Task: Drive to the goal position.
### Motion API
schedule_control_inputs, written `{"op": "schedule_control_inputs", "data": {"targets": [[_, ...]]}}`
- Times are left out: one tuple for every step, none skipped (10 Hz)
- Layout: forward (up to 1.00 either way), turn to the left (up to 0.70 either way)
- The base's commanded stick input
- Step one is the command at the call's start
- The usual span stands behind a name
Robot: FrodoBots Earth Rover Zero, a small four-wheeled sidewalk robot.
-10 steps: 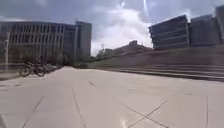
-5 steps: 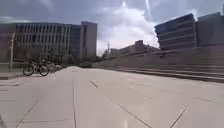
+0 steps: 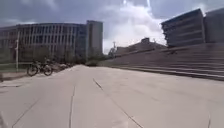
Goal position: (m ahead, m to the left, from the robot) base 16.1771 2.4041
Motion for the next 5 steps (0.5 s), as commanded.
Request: {"op": "schedule_control_inputs", "data": {"targets": [[0.70,0.14],[0.70,0.14],[0.70,0.14],[0.70,0.14],[0.70,0.14]]}}
